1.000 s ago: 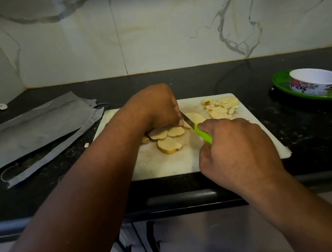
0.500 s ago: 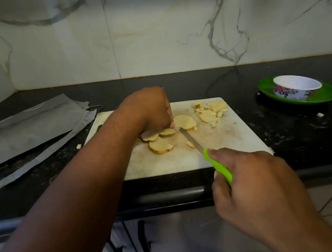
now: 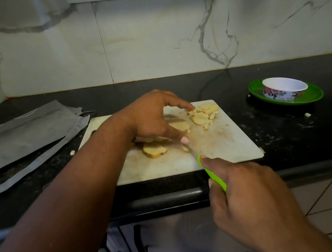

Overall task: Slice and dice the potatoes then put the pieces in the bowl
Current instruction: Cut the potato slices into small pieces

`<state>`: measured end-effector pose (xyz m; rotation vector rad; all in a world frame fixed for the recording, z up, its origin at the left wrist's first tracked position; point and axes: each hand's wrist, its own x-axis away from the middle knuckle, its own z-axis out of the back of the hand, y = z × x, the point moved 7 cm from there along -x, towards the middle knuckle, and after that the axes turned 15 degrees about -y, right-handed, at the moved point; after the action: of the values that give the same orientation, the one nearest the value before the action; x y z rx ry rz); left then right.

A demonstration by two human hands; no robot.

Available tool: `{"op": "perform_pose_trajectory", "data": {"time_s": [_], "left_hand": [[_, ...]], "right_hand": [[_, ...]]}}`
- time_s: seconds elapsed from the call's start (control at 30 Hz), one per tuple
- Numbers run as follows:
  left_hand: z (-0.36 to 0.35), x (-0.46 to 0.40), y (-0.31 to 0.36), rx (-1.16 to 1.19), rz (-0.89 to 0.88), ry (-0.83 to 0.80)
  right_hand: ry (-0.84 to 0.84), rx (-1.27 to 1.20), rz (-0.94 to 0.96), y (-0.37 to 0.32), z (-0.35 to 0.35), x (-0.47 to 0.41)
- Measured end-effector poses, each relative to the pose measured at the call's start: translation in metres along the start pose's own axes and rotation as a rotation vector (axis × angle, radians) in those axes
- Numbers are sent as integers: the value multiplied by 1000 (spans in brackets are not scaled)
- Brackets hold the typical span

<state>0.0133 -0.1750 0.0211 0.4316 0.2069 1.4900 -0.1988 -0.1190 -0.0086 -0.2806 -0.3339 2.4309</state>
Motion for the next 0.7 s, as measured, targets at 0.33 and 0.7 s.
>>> {"op": "perform_pose_trajectory", "data": {"time_s": [0.33,0.7], "left_hand": [[-28,-9,14,79,-69,-220],[-14,-5,3,172,-98,-130]], "right_hand": [[-72,-297,10,24,-13,-4],[9,-734,90,42,-4,-3]]}}
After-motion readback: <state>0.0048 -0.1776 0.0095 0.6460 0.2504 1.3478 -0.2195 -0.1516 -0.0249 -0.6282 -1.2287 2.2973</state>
